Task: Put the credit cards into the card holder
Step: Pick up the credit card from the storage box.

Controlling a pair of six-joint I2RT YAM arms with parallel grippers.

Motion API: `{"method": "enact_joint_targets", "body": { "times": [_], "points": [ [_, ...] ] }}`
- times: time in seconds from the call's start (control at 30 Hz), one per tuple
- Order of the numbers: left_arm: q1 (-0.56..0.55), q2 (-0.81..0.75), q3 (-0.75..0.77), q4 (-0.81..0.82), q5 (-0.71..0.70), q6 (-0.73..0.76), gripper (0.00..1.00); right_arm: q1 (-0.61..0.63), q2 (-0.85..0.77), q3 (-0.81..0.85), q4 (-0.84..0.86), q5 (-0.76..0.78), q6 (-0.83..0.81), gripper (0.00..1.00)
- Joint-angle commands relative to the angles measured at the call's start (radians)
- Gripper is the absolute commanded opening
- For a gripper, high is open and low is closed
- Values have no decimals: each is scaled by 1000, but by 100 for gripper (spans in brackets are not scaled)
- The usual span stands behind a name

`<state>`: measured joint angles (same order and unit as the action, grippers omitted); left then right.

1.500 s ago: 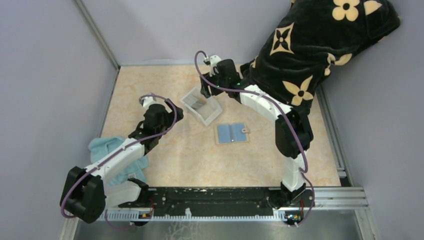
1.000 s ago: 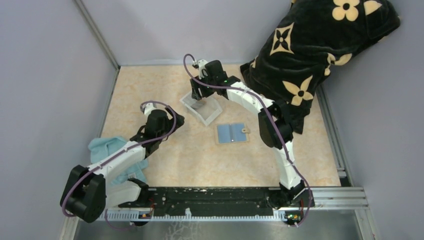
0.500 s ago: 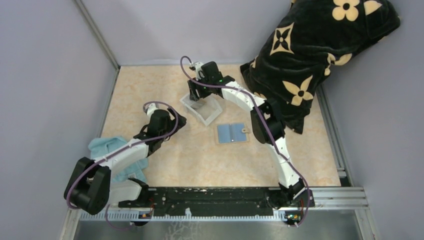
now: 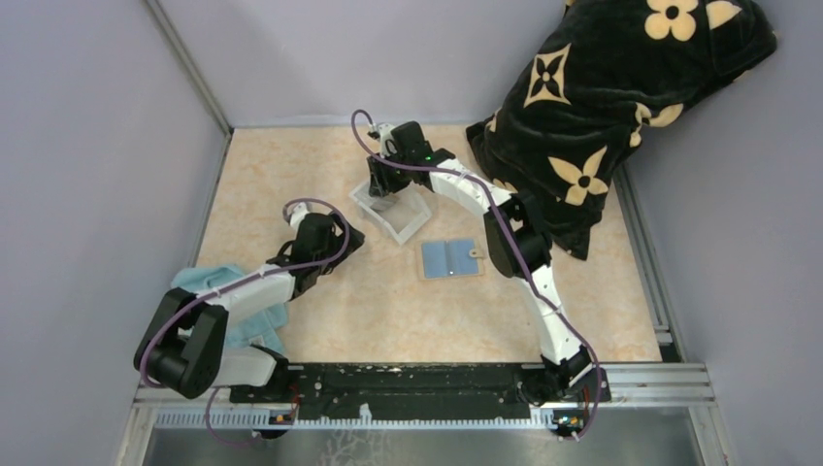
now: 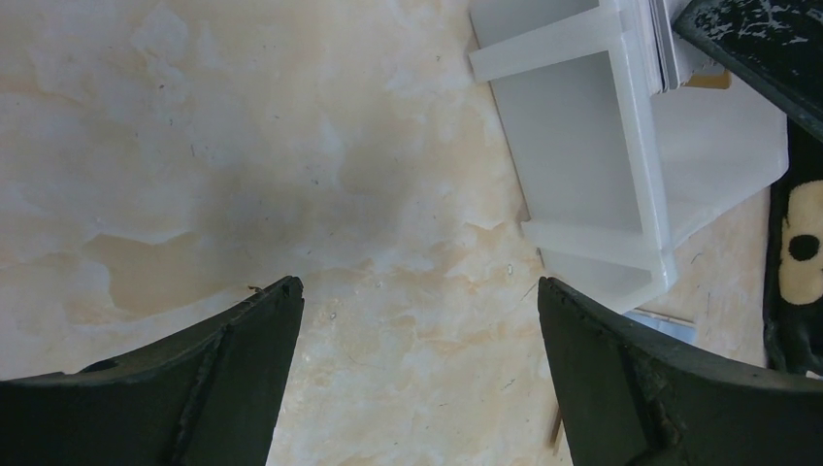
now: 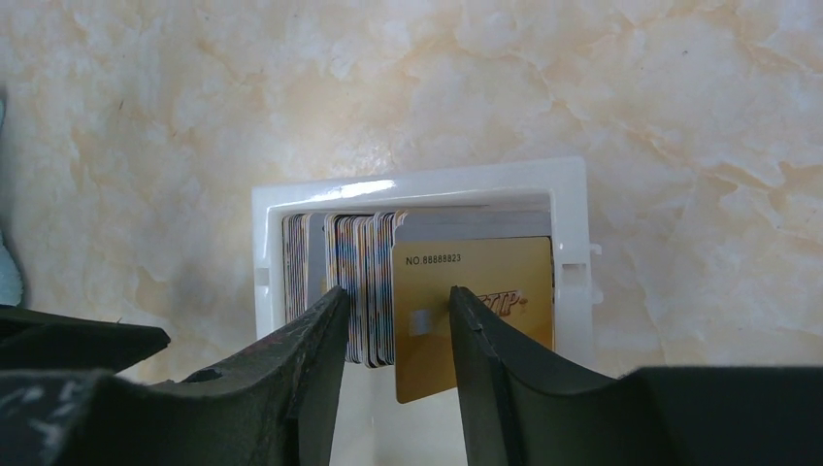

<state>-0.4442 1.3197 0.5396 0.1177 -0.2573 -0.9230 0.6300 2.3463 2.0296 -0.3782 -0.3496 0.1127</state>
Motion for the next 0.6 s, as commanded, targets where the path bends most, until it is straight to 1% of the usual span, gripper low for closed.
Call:
{"method": "enact_joint_targets", "body": {
  "times": [0.0,0.17,0.37,0.57],
  "points": [
    [5,30,8,39,15,-17,96,-3,-9,-4,54,-65,34,41],
    [5,83,39,45,15,-28,96,-1,-50,-49,105,-92,87,35],
    [7,137,93,23,18,-31,96,16,-82,-52,102,-91,100,32],
    [13,156,115,8,3,-20,96,34,-115,-50,99,-81,111,25]
  ]
}}
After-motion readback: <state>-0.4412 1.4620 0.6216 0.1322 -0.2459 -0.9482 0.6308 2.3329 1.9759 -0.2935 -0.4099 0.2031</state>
